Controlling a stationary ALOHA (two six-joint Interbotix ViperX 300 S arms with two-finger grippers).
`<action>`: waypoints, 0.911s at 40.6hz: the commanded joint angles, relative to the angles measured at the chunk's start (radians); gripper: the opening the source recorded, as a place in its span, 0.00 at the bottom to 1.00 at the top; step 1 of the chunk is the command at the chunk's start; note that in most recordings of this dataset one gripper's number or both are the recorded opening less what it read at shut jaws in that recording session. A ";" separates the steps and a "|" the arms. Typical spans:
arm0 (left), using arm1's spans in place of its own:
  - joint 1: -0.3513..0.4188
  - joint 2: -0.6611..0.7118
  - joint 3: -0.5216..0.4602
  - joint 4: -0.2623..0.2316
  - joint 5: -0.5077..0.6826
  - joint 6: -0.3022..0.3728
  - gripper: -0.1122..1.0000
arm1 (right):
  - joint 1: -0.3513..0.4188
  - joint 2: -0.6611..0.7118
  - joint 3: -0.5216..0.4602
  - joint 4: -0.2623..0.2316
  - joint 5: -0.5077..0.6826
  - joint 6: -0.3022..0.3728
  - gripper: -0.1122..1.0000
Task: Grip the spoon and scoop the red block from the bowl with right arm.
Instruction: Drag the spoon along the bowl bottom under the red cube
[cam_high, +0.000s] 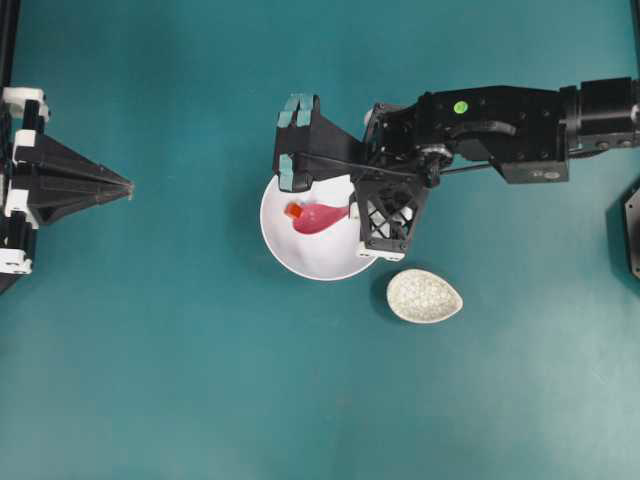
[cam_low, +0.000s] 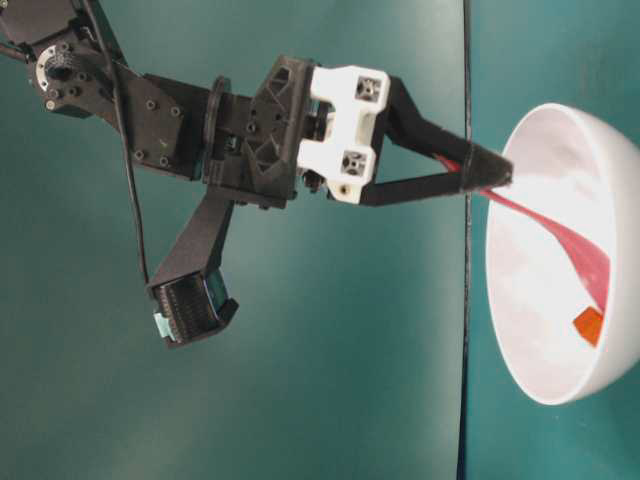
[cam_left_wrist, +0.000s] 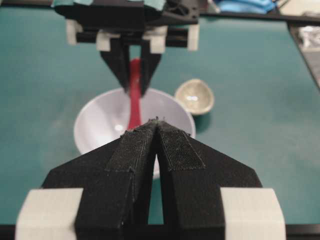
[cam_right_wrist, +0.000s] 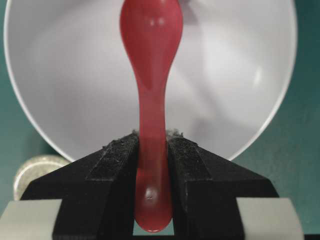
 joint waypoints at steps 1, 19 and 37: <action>0.002 0.006 -0.012 0.003 -0.009 0.002 0.10 | -0.008 -0.021 -0.015 -0.006 -0.012 0.005 0.30; 0.002 0.006 -0.012 0.003 -0.009 0.002 0.10 | -0.009 -0.023 0.011 -0.008 -0.100 0.005 0.30; 0.002 0.006 -0.012 0.003 -0.008 0.002 0.10 | -0.009 -0.075 0.106 -0.003 -0.198 0.026 0.30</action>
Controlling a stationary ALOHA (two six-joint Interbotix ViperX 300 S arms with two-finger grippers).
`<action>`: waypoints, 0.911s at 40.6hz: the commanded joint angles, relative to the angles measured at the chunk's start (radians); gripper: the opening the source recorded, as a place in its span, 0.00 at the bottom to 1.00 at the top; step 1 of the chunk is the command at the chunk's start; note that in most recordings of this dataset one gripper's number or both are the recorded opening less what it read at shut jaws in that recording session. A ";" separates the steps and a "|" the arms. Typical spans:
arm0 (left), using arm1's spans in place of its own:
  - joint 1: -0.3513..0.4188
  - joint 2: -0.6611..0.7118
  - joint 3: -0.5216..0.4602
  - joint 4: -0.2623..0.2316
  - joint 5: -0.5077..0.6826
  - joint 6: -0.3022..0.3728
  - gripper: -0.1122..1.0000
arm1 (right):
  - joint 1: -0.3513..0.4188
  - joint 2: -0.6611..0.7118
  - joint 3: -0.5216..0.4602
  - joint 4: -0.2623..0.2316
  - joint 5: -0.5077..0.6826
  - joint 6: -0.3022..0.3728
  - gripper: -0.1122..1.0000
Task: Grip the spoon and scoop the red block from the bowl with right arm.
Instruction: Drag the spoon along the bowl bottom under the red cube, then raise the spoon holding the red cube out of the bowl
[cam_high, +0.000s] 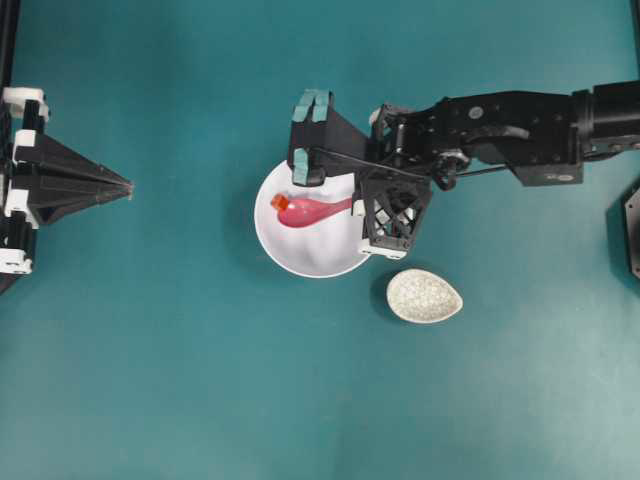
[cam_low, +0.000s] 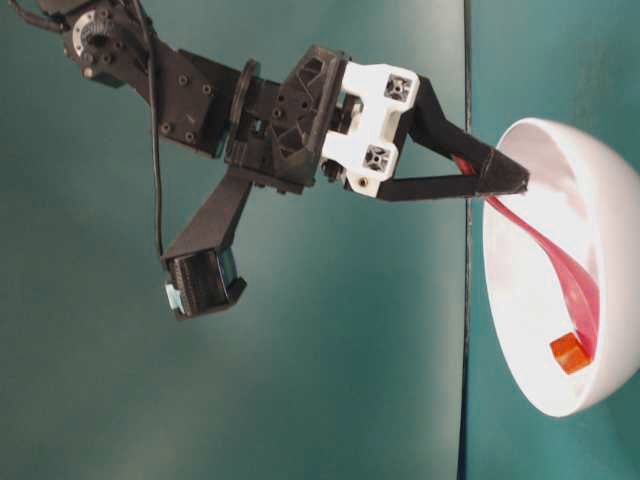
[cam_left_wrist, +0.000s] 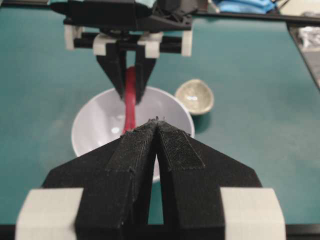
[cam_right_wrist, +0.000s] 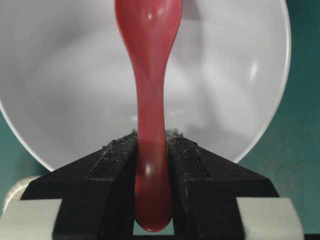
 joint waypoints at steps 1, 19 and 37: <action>0.002 0.006 -0.012 0.003 -0.008 0.002 0.10 | -0.003 -0.038 0.000 0.002 -0.021 0.012 0.30; 0.002 0.006 -0.012 0.003 -0.006 0.002 0.10 | 0.005 -0.049 0.055 0.002 -0.089 0.026 0.30; 0.002 0.008 -0.012 0.003 -0.006 0.002 0.10 | 0.029 -0.149 0.229 0.012 -0.238 0.064 0.30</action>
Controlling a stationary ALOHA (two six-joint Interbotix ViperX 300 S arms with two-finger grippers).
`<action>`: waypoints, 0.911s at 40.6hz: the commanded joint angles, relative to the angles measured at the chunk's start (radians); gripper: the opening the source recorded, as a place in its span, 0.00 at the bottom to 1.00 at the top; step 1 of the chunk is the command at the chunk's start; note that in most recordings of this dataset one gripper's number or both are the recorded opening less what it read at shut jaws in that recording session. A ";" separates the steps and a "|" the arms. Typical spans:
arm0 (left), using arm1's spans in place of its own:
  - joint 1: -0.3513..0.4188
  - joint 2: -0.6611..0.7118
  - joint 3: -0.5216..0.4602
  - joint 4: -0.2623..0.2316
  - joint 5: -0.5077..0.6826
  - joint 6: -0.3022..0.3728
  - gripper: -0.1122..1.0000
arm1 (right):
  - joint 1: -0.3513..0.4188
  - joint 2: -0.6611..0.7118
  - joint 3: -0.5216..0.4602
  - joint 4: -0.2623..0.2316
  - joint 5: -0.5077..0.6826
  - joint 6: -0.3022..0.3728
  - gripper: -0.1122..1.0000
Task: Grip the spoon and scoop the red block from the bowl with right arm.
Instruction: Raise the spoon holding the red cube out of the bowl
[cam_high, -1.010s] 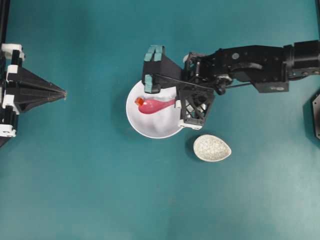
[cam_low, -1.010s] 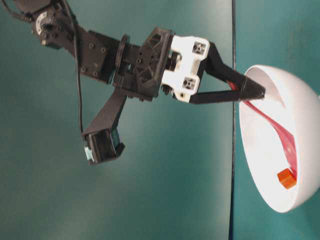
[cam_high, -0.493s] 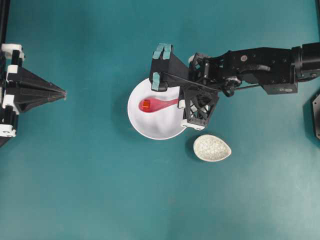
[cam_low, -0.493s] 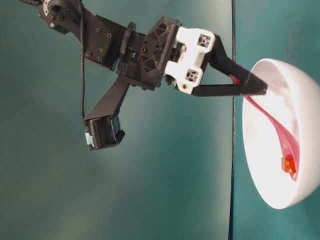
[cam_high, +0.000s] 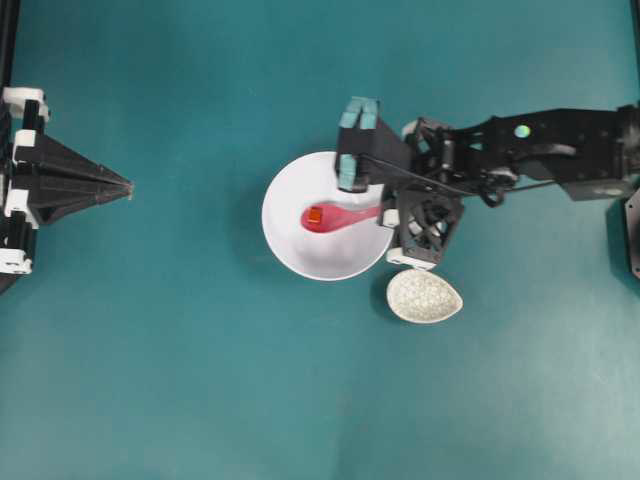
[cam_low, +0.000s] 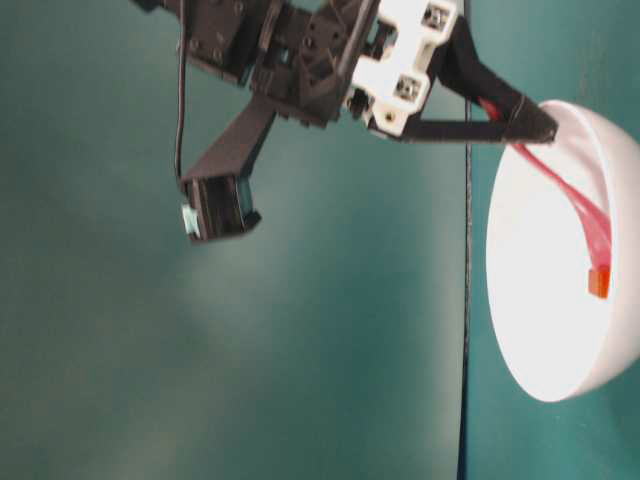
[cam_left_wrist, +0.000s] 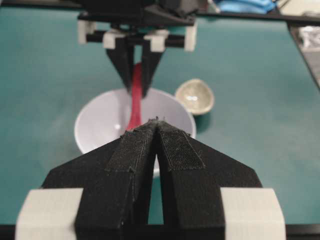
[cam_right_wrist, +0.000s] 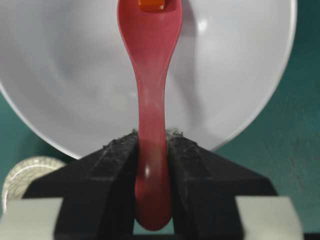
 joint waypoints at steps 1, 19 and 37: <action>0.002 0.006 -0.011 0.002 -0.006 0.002 0.10 | 0.008 -0.055 0.031 0.003 -0.055 0.009 0.30; 0.002 0.006 -0.011 0.002 -0.011 0.000 0.10 | 0.029 -0.138 0.158 0.003 -0.287 0.028 0.30; 0.002 0.008 -0.012 0.002 -0.011 -0.015 0.10 | 0.029 -0.232 0.144 -0.009 -0.279 0.025 0.30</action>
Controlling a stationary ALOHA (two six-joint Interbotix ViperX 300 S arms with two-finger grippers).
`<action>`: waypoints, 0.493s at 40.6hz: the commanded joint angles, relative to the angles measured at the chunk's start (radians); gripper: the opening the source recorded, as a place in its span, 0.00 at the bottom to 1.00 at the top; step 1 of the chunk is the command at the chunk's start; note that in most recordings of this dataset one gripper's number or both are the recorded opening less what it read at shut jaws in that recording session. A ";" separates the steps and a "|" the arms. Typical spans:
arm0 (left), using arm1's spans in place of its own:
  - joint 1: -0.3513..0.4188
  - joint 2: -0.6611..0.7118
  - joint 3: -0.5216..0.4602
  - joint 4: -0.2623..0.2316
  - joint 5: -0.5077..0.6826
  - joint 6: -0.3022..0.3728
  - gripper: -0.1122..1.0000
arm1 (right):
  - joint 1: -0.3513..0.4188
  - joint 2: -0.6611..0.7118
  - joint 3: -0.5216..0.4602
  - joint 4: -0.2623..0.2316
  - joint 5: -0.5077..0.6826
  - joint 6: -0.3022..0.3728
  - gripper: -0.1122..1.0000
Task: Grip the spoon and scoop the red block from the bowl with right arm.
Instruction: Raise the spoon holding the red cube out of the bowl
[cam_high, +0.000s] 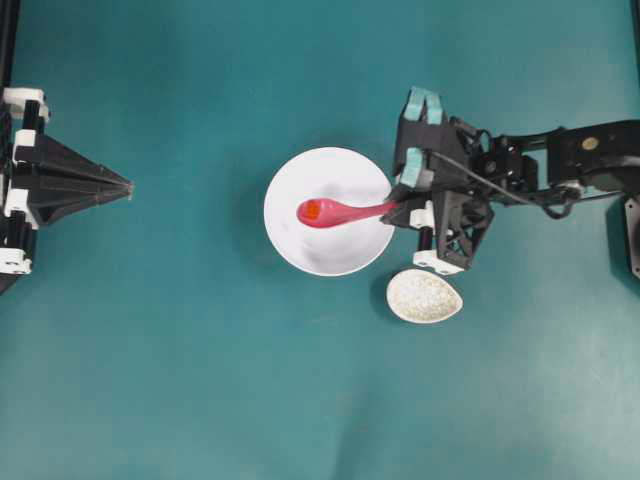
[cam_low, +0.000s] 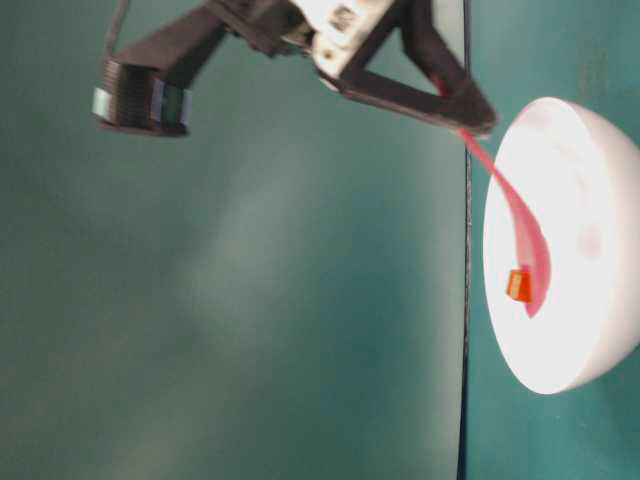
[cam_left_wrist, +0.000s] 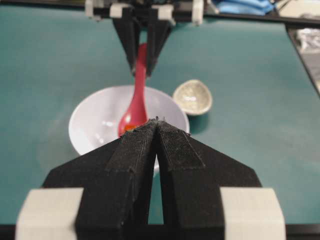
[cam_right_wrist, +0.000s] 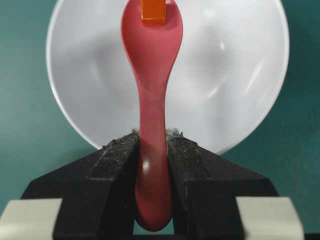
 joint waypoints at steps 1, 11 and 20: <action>0.002 0.006 -0.012 0.002 -0.011 -0.002 0.10 | 0.002 -0.069 -0.026 -0.005 0.006 -0.003 0.30; 0.000 0.006 -0.012 0.002 -0.011 0.000 0.10 | -0.014 -0.192 -0.058 -0.006 0.123 -0.006 0.30; 0.002 0.006 -0.012 0.002 -0.015 0.000 0.10 | -0.021 -0.276 -0.094 -0.029 0.241 -0.008 0.30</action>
